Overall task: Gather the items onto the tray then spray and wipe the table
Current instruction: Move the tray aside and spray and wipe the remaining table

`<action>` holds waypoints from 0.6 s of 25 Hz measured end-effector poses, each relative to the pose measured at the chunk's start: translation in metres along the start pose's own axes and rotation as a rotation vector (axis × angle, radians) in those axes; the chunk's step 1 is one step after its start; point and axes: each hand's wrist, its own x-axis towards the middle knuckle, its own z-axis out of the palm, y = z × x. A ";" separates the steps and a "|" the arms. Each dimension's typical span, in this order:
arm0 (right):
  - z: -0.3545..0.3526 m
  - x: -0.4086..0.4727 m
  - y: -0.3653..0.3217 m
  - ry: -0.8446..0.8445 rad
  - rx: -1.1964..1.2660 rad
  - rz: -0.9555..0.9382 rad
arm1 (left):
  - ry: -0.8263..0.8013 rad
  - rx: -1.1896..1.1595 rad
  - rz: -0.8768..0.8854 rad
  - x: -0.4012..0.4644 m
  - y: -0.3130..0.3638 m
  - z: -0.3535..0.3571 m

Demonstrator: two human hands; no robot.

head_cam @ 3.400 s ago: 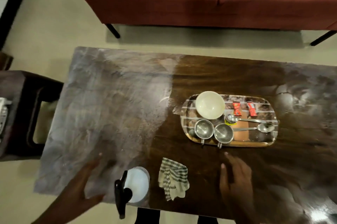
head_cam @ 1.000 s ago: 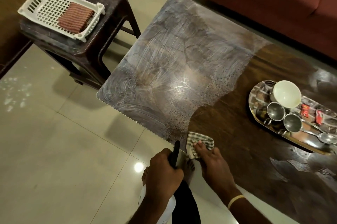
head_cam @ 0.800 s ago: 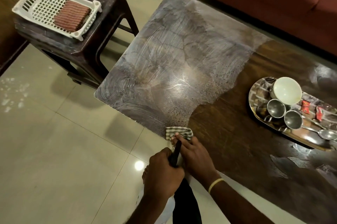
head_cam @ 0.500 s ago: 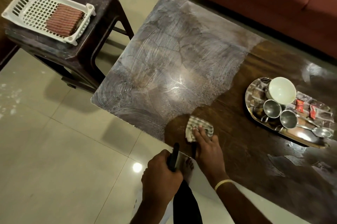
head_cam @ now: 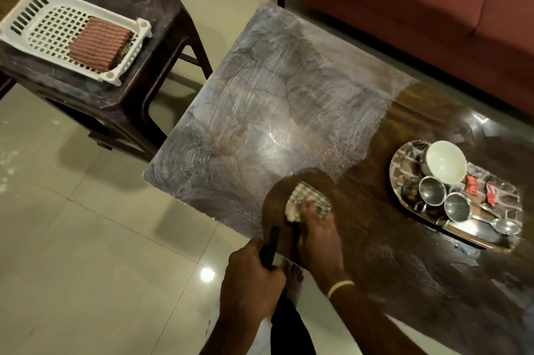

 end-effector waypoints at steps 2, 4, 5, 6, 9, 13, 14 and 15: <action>0.011 -0.019 -0.025 -0.142 -0.030 -0.335 | 0.023 0.026 0.044 0.004 0.005 -0.002; 0.004 0.017 -0.031 -0.157 -0.089 -0.530 | 0.040 0.005 0.076 0.009 0.011 -0.002; -0.007 0.042 -0.027 -0.126 -0.100 -0.469 | 0.029 -0.006 0.080 0.012 0.012 -0.001; -0.018 0.065 -0.016 -0.080 -0.100 -0.335 | 0.009 -0.012 0.080 0.017 0.013 0.000; -0.039 0.084 0.035 0.027 -0.040 0.106 | -0.017 -0.033 0.041 0.027 0.017 0.002; -0.023 0.036 0.008 -0.068 -0.054 -0.091 | 0.024 -0.079 0.021 0.031 0.036 0.015; -0.021 0.039 0.001 -0.107 -0.052 -0.188 | 0.034 -0.072 0.039 0.031 0.042 0.019; -0.025 0.058 0.002 -0.097 -0.069 -0.268 | 0.037 -0.058 0.058 0.032 0.048 0.023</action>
